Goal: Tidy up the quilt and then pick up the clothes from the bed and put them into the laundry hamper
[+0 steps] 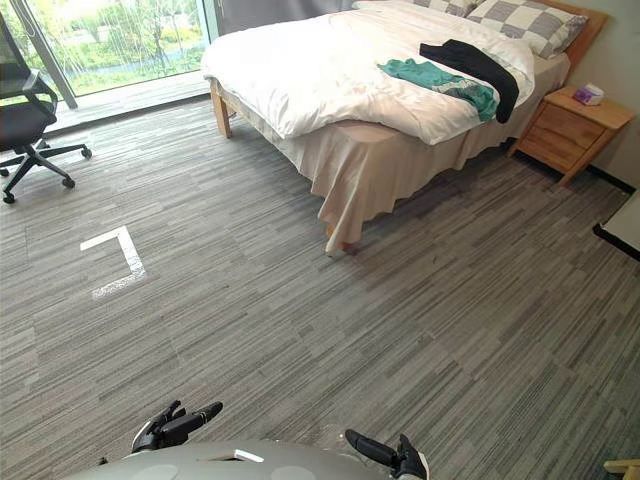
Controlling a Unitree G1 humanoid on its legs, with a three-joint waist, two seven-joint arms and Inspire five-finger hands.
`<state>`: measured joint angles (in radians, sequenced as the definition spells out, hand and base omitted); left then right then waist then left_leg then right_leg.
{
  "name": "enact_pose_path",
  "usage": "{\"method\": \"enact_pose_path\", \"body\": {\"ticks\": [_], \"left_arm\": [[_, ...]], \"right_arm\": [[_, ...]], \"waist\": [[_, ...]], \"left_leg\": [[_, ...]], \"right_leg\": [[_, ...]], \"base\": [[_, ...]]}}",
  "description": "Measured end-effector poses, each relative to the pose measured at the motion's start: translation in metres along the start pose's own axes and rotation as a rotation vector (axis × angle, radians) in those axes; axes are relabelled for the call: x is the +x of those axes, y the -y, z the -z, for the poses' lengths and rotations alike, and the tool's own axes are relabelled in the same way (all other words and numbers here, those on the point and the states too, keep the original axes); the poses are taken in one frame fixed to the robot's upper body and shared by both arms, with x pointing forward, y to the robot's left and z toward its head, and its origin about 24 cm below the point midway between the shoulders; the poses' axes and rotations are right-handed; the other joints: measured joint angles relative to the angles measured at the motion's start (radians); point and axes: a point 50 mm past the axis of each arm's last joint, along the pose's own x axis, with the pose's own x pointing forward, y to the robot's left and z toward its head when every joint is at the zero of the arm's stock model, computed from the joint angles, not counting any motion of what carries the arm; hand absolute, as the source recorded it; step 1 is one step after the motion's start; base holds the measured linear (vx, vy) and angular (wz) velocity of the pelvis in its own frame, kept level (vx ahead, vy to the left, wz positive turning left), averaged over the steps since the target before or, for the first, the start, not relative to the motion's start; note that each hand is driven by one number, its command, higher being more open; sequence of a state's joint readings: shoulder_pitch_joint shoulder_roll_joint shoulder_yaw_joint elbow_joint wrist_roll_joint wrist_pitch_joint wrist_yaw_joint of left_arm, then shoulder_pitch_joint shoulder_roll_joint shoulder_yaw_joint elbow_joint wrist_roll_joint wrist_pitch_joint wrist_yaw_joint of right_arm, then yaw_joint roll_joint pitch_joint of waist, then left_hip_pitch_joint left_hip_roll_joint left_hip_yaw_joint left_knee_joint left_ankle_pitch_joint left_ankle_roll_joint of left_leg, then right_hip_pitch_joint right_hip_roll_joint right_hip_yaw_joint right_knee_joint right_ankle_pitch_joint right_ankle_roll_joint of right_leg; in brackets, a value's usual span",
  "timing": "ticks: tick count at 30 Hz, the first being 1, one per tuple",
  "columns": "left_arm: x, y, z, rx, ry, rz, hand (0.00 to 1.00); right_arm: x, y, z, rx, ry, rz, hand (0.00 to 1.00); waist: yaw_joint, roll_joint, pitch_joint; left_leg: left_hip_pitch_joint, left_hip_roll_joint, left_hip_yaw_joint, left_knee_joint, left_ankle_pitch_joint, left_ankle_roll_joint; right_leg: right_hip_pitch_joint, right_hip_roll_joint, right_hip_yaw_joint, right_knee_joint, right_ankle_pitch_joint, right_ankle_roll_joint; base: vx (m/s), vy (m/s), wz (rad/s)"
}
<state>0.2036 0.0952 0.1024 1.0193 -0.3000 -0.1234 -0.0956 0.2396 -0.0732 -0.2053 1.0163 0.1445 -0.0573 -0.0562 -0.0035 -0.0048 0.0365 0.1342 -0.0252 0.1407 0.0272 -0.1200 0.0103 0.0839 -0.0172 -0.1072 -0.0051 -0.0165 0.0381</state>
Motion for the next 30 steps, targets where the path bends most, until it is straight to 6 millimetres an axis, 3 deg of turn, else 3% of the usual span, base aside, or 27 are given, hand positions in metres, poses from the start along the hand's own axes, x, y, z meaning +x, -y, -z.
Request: {"method": "enact_pose_path", "body": {"ticks": [1, 5, 6, 7, 8, 9, 10, 12, 13, 15, 17, 18, 19, 20, 21, 22, 23, 24, 25, 26, 27, 28, 29, 30], "left_arm": [[0.0, 0.002, 0.0, 0.034, -0.009, 0.009, 1.0], [0.002, 0.004, -0.005, 0.034, 0.006, 0.014, 1.0], [0.003, 0.004, -0.007, 0.035, 0.01, 0.015, 1.0], [0.005, 0.006, -0.012, 0.034, 0.011, 0.016, 1.0], [0.006, 0.005, -0.019, 0.025, 0.031, 0.014, 1.0], [0.007, -0.001, -0.029, 0.052, 0.057, 0.004, 1.0], [0.008, -0.001, -0.034, 0.066, 0.063, 0.001, 1.0], [0.014, 0.015, -0.044, 0.076, 0.081, 0.017, 1.0], [0.017, 0.03, -0.046, 0.077, 0.083, 0.049, 1.0], [0.02, 0.04, -0.049, 0.095, 0.087, 0.074, 1.0], [0.02, 0.034, -0.05, 0.095, 0.086, 0.056, 1.0], [0.018, 0.027, -0.048, 0.101, 0.078, 0.039, 1.0], [0.018, 0.026, -0.046, 0.098, 0.074, 0.034, 1.0], [0.016, 0.028, -0.037, 0.077, 0.052, 0.035, 1.0], [0.015, 0.026, -0.032, 0.073, 0.043, 0.029, 1.0], [0.015, 0.025, -0.036, 0.053, 0.063, 0.03, 1.0], [0.015, 0.027, -0.038, 0.038, 0.077, 0.033, 1.0], [0.015, 0.03, -0.04, 0.019, 0.103, 0.042, 1.0], [0.015, 0.033, -0.044, -0.008, 0.137, 0.052, 1.0], [0.014, 0.035, -0.047, 0.0, 0.161, 0.06, 1.0], [0.013, 0.039, -0.055, 0.043, 0.211, 0.088, 1.0], [0.013, 0.041, -0.059, 0.065, 0.235, 0.104, 1.0], [0.012, 0.046, -0.066, 0.089, 0.273, 0.134, 1.0], [0.011, 0.049, -0.068, 0.084, 0.286, 0.144, 1.0]], "right_arm": [[0.0, 0.001, -0.002, 0.032, 0.005, 0.04, 1.0], [0.0, 0.002, -0.002, 0.034, 0.006, 0.042, 1.0], [0.001, 0.0, -0.009, 0.036, 0.03, 0.034, 1.0], [0.001, -0.002, -0.022, 0.047, 0.094, 0.02, 1.0], [0.002, -0.007, -0.031, 0.109, 0.12, 0.01, 1.0], [0.002, -0.016, -0.034, 0.2, 0.112, -0.002, 1.0], [0.002, -0.017, -0.032, 0.243, 0.101, 0.0, 1.0], [0.003, -0.013, -0.028, 0.339, 0.069, 0.01, 1.0], [0.003, -0.008, -0.03, 0.37, 0.079, 0.016, 1.0], [0.003, -0.004, -0.03, 0.348, 0.082, 0.021, 1.0], [0.001, -0.005, -0.015, 0.325, 0.031, 0.011, 1.0], [-0.004, -0.007, 0.005, 0.289, -0.037, 0.0, 1.0], [-0.006, -0.006, 0.013, 0.282, -0.067, -0.003, 1.0], [-0.008, -0.002, 0.02, 0.246, -0.102, -0.02, 1.0], [-0.008, 0.002, 0.021, 0.221, -0.1, -0.018, 1.0], [-0.006, 0.005, 0.017, 0.189, -0.091, -0.014, 1.0], [-0.004, 0.007, 0.012, 0.181, -0.075, 0.0, 1.0], [0.001, 0.009, 0.001, 0.182, -0.055, 0.018, 1.0], [0.003, 0.009, -0.005, 0.165, -0.056, 0.021, 1.0], [0.004, 0.009, -0.006, 0.166, -0.057, 0.02, 1.0], [0.006, 0.006, -0.013, 0.171, -0.039, 0.007, 1.0], [0.007, 0.004, -0.019, 0.172, -0.02, -0.003, 1.0], [0.01, -0.002, -0.036, 0.173, 0.045, -0.031, 1.0], [0.012, -0.014, -0.058, 0.161, 0.122, -0.08, 1.0]], "waist": [[0.0, 0.0, 0.006], [-0.012, 0.005, 0.021], [-0.013, 0.005, 0.042], [0.007, 0.034, 0.099], [0.03, 0.019, 0.126], [-0.003, -0.006, 0.138], [-0.016, -0.014, 0.149], [-0.024, 0.012, 0.182], [-0.028, 0.047, 0.206], [-0.033, 0.07, 0.235], [-0.033, 0.043, 0.249], [-0.042, 0.016, 0.24], [-0.047, 0.011, 0.237], [-0.06, 0.027, 0.212], [-0.064, 0.043, 0.195], [-0.064, 0.05, 0.185], [-0.064, 0.058, 0.185], [-0.062, 0.075, 0.192], [-0.052, 0.077, 0.196], [-0.046, 0.071, 0.201], [-0.021, 0.033, 0.204], [-0.01, 0.023, 0.2], [0.019, 0.013, 0.197], [0.033, 0.018, 0.198]], "left_leg": [[-0.008, 0.008, 0.051, 0.001, -0.004, 0.004], [0.0, 0.017, 0.069, 0.021, -0.025, 0.002], [-0.003, 0.032, 0.089, 0.053, -0.042, -0.003], [-0.013, 0.075, 0.177, 0.132, -0.086, -0.01], [-0.023, 0.088, 0.254, 0.177, -0.117, -0.018], [-0.07, 0.103, 0.268, 0.264, -0.171, -0.03], [-0.087, 0.112, 0.268, 0.303, -0.187, -0.028], [-0.108, 0.168, 0.303, 0.374, -0.226, -0.036], [-0.109, 0.218, 0.317, 0.396, -0.244, -0.049], [-0.065, 0.286, 0.35, 0.395, -0.275, -0.088], [0.005, 0.304, 0.36, 0.39, -0.302, -0.138], [0.061, 0.321, 0.358, 0.39, -0.328, -0.177], [0.087, 0.334, 0.357, 0.383, -0.338, -0.173], [0.123, 0.367, 0.346, 0.355, -0.343, -0.098], [0.105, 0.375, 0.314, 0.386, -0.309, -0.057], [0.049, 0.408, 0.239, 0.48, -0.213, -0.011], [-0.001, 0.428, 0.162, 0.577, -0.129, -0.018], [-0.07, 0.438, 0.043, 0.74, -0.12, -0.068], [-0.141, 0.416, -0.037, 0.894, -0.164, -0.096], [-0.174, 0.379, -0.063, 0.943, -0.191, -0.092], [-0.252, 0.278, -0.071, 0.968, -0.228, -0.073], [-0.299, 0.23, -0.059, 0.96, -0.238, -0.064], [-0.399, 0.166, -0.007, 0.936, -0.244, -0.052], [-0.494, 0.14, 0.063, 0.904, -0.24, -0.05]], "right_leg": [[-0.033, 0.011, 0.043, 0.021, -0.004, -0.02], [-0.047, 0.021, 0.046, 0.044, -0.008, -0.026], [-0.067, 0.029, 0.045, 0.091, -0.015, -0.027], [-0.151, 0.038, 0.016, 0.276, -0.065, -0.022], [-0.239, 0.011, -0.042, 0.432, -0.103, -0.028], [-0.29, -0.053, -0.159, 0.474, -0.11, -0.035], [-0.303, -0.076, -0.194, 0.463, -0.119, -0.049], [-0.339, -0.109, -0.258, 0.44, -0.121, -0.052], [-0.373, -0.112, -0.274, 0.441, -0.115, -0.042], [-0.438, -0.129, -0.258, 0.442, -0.093, -0.011], [-0.469, -0.178, -0.244, 0.487, -0.086, -0.008], [-0.492, -0.216, -0.204, 0.563, -0.088, -0.008], [-0.495, -0.222, -0.195, 0.599, -0.085, -0.005], [-0.499, -0.194, -0.209, 0.683, -0.172, -0.031], [-0.507, -0.177, -0.221, 0.702, -0.212, -0.036], [-0.507, -0.149, -0.229, 0.723, -0.259, -0.076], [-0.478, -0.126, -0.238, 0.709, -0.285, -0.097], [-0.399, -0.068, -0.241, 0.647, -0.303, -0.107], [-0.275, -0.016, -0.244, 0.541, -0.307, -0.114], [-0.203, -0.003, -0.244, 0.484, -0.309, -0.117], [-0.083, 0.002, -0.237, 0.383, -0.307, -0.122], [-0.04, 0.002, -0.228, 0.344, -0.299, -0.118], [0.028, 0.006, -0.204, 0.28, -0.298, -0.117], [0.093, 0.013, -0.175, 0.236, -0.298, -0.116]], "base": [[-0.14, -0.035, -0.55], [0.01, -0.001, -0.2], [-0.06, -0.019, -0.99], [-0.13, -0.027, -1.66], [-0.22, -0.047, -1.82], [-0.13, -0.054, -1.07], [-0.04, -0.107, -0.56], [0.1, -0.116, -0.58], [0.11, -0.111, -0.74], [0.24, -0.197, -0.8], [0.4, -0.337, -0.35], [0.47, -0.426, 0.1], [0.65, -0.528, 0.14], [0.51, -0.336, 0.06], [0.66, -0.427, -0.16], [0.68, -0.462, -0.23], [0.82, -0.58, -0.29], [0.82, -0.517, -0.14], [0.68, -0.357, -0.01], [0.65, -0.263, 0.02], [0.5, -0.175, -0.08], [0.61, -0.194, -0.51], [0.59, -0.157, -0.93], [0.62, -0.127, -1.05]]}}
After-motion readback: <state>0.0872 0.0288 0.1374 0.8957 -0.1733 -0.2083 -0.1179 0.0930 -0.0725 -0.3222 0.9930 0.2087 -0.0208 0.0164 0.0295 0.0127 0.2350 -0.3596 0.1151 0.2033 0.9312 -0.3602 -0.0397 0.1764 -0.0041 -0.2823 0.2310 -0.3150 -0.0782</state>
